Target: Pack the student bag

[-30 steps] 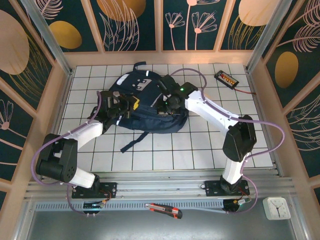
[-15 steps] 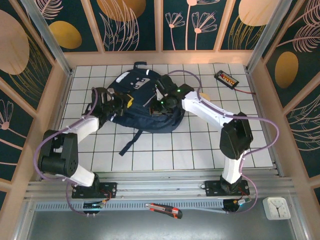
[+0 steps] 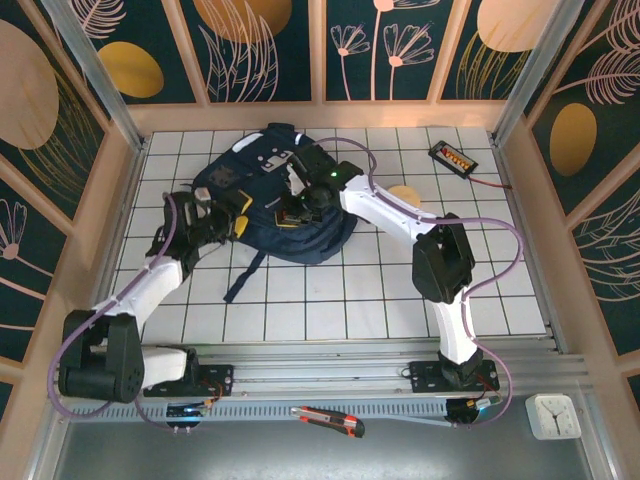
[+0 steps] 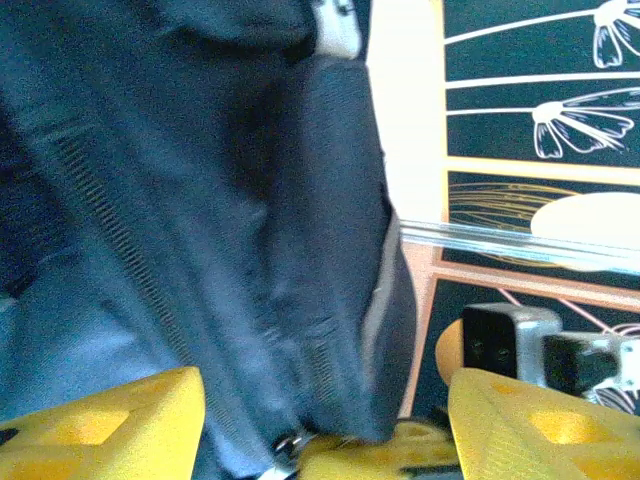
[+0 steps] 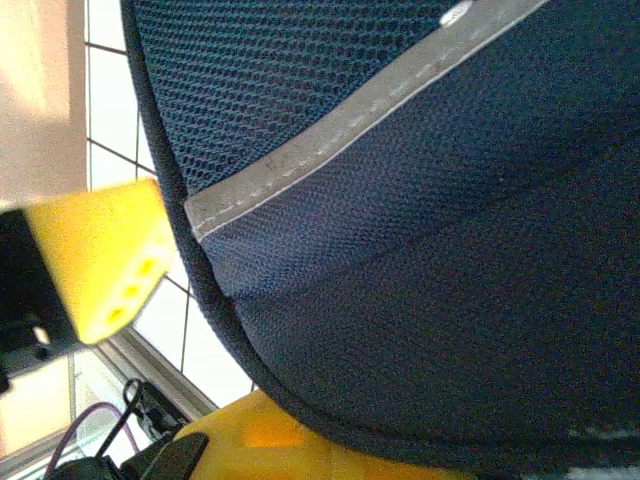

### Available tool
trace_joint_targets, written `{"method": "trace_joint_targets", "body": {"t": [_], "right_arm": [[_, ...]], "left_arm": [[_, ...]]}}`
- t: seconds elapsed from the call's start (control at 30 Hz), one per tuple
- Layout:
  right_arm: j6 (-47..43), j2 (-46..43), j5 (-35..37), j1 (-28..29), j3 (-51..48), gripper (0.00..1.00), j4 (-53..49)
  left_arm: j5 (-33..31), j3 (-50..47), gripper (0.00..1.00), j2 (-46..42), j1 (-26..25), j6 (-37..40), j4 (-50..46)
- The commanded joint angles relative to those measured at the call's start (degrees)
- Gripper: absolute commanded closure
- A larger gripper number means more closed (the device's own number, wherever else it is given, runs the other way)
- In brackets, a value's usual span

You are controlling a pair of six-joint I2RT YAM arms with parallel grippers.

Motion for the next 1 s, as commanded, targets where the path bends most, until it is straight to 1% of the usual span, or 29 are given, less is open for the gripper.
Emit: {"method": "trace_joint_targets", "body": {"t": [0.0, 0.1, 0.23, 0.3, 0.37, 0.43, 0.57, 0.7, 0.83, 0.9, 0.97], "right_arm": [[-1.77, 1.38, -2.55, 0.39, 3.09, 1.00, -0.88], [-2.24, 2.45, -2.82, 0.85, 4.99, 1.00, -1.92], [-2.52, 3.05, -2.81, 1.46, 6.36, 1.00, -2.75], [-2.43, 3.16, -2.74, 1.77, 6.58, 1.00, -2.79], [-2.20, 3.13, -2.57, 1.97, 6.95, 1.00, -2.72], [-1.87, 3.26, -2.39, 2.11, 7.37, 1.00, -2.62], [-1.74, 3.60, -1.99, 2.55, 7.57, 1.00, -2.97], [-1.83, 3.23, -1.38, 2.63, 6.71, 1.00, -3.16], [-2.09, 2.70, -0.58, 2.61, 6.28, 1.00, -3.24], [-2.09, 2.65, -0.62, 2.72, 6.28, 1.00, -3.22], [-2.17, 2.56, -0.54, 2.89, 6.33, 1.00, -3.22]], "left_arm": [[-1.26, -3.43, 0.35, -2.65, -0.87, -6.37, 2.92], [-2.02, -4.23, 0.35, -3.58, -2.45, -9.09, 5.19], [-2.63, -4.53, 0.37, -1.39, -4.53, -12.01, 9.41], [-2.65, -4.65, 0.39, 0.41, -5.61, -13.06, 11.37], [-2.64, -4.94, 0.43, 1.92, -6.44, -14.24, 13.53], [-2.64, -5.05, 0.47, 2.61, -6.86, -14.62, 14.22], [-2.78, -5.55, 0.47, 2.51, -6.84, -16.36, 16.34], [-1.51, -2.34, 0.47, 1.05, -6.39, -15.93, 14.01], [-0.57, 2.05, 0.45, -0.93, -4.62, -10.92, 4.48], [0.03, 2.51, 0.45, -0.47, -4.04, -10.09, 3.24], [0.52, 2.57, 0.45, 1.19, -3.79, -10.16, 4.12]]}}
